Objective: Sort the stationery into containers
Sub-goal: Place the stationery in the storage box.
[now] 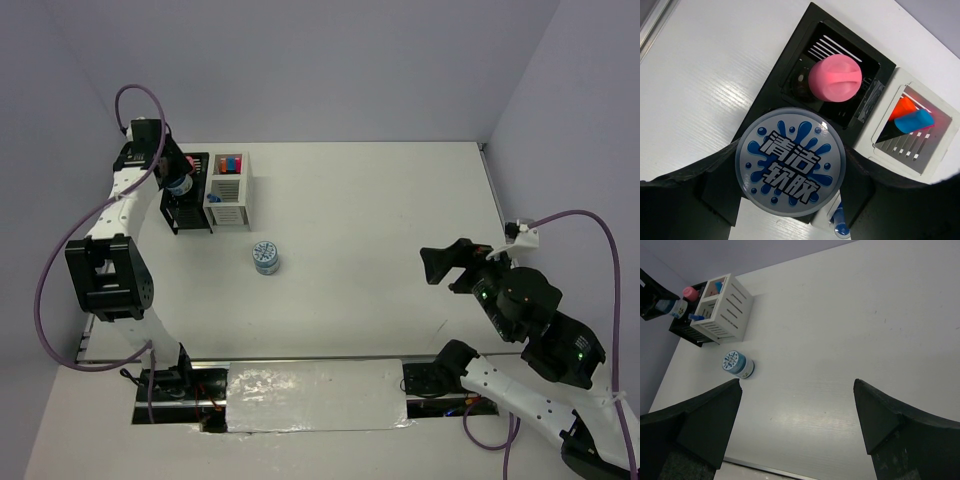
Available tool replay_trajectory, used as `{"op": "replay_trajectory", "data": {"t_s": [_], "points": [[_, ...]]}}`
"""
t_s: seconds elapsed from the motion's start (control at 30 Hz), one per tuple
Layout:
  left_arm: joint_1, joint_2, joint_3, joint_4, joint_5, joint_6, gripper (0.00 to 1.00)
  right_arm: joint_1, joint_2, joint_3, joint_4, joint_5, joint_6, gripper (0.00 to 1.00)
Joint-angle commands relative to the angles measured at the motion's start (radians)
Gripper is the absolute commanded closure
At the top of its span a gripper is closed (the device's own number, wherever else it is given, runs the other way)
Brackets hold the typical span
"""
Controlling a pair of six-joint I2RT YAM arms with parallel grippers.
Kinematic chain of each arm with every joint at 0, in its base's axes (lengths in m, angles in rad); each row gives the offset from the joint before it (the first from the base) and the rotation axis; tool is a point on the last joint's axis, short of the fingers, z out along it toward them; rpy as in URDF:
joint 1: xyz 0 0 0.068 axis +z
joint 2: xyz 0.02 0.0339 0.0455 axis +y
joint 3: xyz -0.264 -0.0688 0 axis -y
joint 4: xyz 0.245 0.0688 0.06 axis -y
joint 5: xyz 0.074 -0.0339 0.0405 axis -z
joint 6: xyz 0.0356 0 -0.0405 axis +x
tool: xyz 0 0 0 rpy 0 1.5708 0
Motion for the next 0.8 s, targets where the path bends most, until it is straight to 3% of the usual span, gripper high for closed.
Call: {"op": "replay_trajectory", "data": {"t_s": [0.0,0.37,0.77], "points": [[-0.021,-0.009,0.005,0.023,-0.028,0.032,1.00,-0.002,0.002,-0.008,0.052,-0.006,-0.012,0.00],[-0.087,-0.012,0.023,-0.035,-0.105,0.062,1.00,0.000,-0.004,-0.019,0.052,-0.010,-0.009,0.00],[-0.087,0.008,0.040,-0.080,-0.172,0.057,1.00,-0.002,-0.005,-0.020,0.054,-0.017,-0.015,0.00]]}}
